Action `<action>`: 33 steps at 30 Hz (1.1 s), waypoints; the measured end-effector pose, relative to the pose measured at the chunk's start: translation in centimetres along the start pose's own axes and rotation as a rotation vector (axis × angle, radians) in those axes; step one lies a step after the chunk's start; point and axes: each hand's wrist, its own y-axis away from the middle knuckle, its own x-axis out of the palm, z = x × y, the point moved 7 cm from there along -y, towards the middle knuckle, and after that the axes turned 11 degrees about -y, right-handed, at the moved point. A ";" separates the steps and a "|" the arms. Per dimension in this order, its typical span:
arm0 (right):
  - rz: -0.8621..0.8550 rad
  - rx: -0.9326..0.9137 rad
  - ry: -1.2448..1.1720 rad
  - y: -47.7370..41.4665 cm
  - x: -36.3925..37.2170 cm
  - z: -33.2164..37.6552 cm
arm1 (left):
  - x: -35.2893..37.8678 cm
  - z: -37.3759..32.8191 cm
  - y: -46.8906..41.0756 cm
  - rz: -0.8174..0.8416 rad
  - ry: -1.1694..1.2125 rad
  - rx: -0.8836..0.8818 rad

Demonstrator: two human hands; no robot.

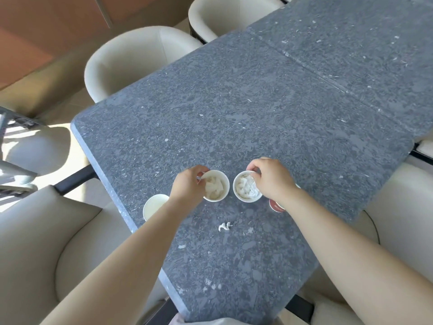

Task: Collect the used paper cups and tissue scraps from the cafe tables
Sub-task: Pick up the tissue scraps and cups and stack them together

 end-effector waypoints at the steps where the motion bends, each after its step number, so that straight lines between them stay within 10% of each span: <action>1: -0.008 0.023 -0.005 -0.7 0.2 -0.4 | 0.1 0.2 -0.6 -0.003 0.005 -0.025; 15: -0.089 -0.348 -0.086 4.8 2.3 4.0 | -0.4 -1.4 2.2 -0.060 -0.210 0.245; 25: 0.366 -0.148 0.072 6.7 13.6 0.5 | 0.8 0.4 5.8 0.061 -0.331 0.302; 33: 0.151 -0.118 -0.100 6.8 10.7 0.7 | 0.6 0.6 5.6 0.084 -0.325 0.313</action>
